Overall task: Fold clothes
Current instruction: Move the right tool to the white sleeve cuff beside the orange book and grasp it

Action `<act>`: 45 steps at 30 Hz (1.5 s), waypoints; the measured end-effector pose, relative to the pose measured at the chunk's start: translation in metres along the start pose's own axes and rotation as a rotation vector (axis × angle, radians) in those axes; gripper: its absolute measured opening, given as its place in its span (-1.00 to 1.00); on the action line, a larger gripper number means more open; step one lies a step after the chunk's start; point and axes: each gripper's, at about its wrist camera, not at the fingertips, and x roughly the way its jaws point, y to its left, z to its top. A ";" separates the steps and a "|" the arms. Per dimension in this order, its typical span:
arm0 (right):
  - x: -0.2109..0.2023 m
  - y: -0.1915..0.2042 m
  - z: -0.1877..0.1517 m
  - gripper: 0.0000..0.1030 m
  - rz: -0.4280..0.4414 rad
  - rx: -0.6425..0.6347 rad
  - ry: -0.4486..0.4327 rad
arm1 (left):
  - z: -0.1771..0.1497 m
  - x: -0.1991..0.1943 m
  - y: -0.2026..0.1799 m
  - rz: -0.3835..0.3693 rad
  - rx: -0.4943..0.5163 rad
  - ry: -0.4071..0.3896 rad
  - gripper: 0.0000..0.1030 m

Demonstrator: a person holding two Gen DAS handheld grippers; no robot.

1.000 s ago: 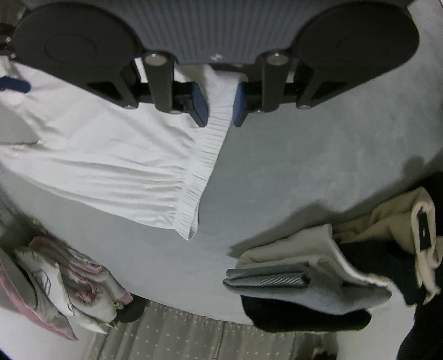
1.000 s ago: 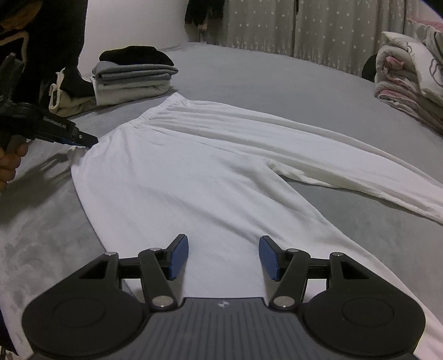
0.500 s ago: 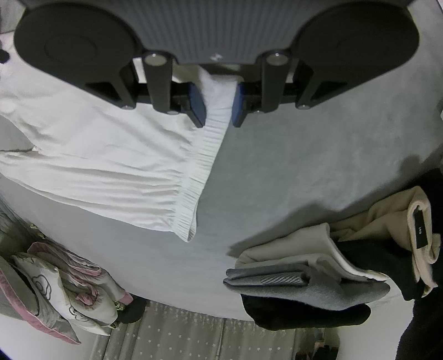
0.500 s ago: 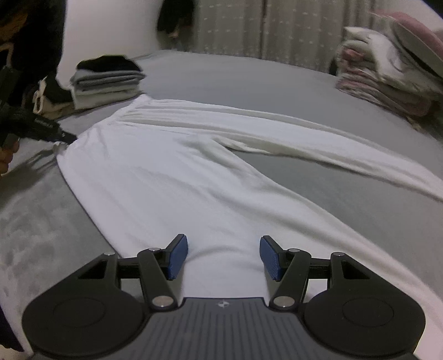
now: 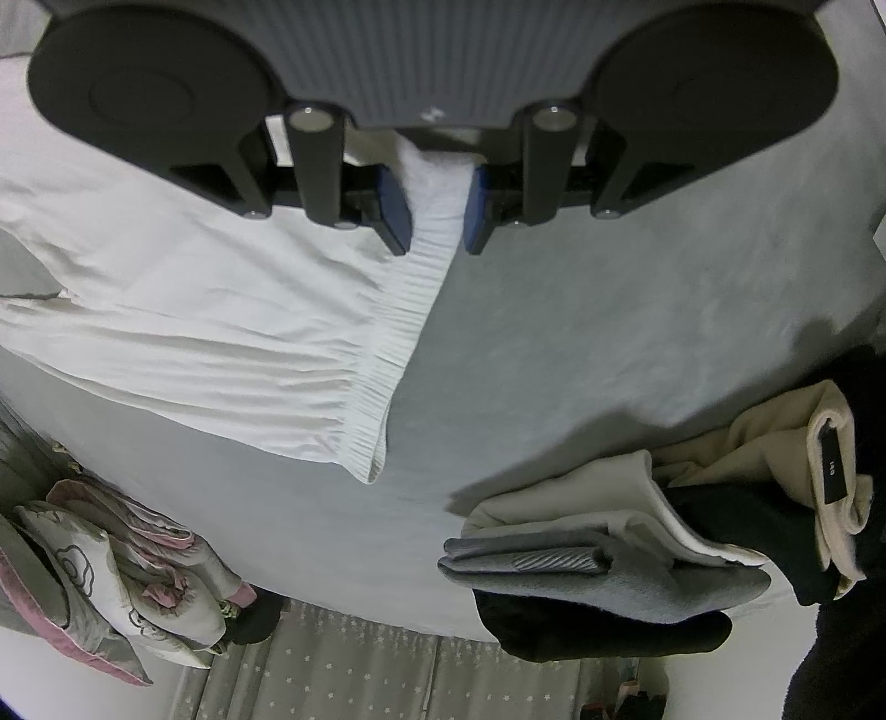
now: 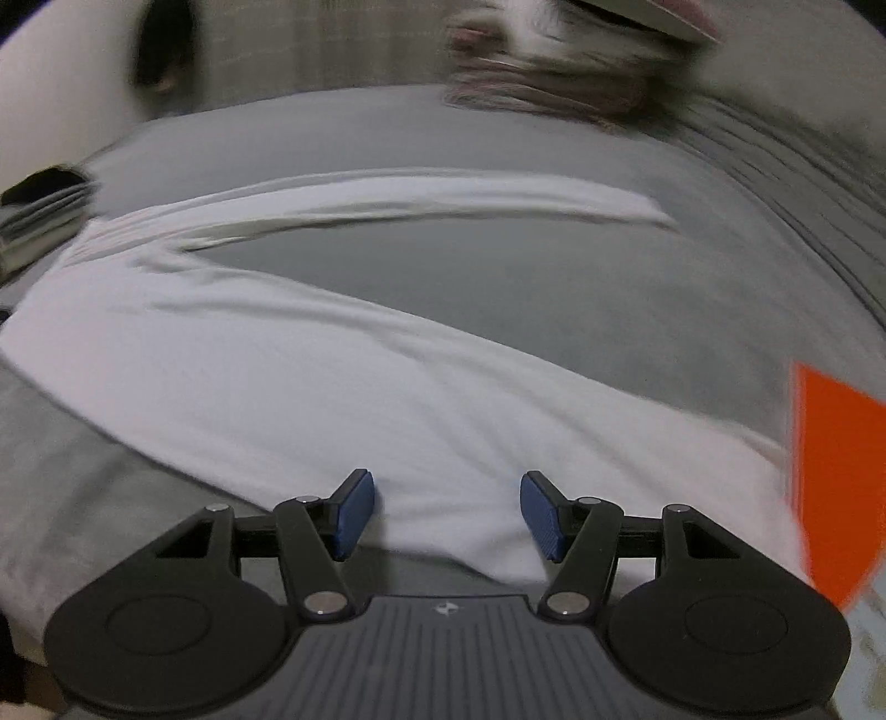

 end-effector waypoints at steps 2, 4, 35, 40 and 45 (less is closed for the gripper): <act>-0.008 -0.020 -0.005 0.16 -0.039 0.044 0.020 | 0.001 0.000 0.000 0.003 -0.002 0.003 -0.53; -0.015 -0.040 -0.007 0.18 -0.059 0.117 0.035 | 0.001 0.000 -0.001 0.006 -0.002 0.005 -0.53; 0.024 -0.112 0.028 -0.15 -0.312 0.403 -0.097 | -0.009 -0.018 -0.011 -0.144 -0.005 0.096 -0.61; -0.006 -0.089 0.022 -0.13 -0.268 0.317 -0.160 | -0.003 -0.041 0.008 -0.170 -0.092 0.062 -0.47; -0.031 -0.068 0.001 -0.12 -0.196 0.275 -0.164 | -0.007 -0.070 0.037 -0.214 -0.229 0.018 -0.43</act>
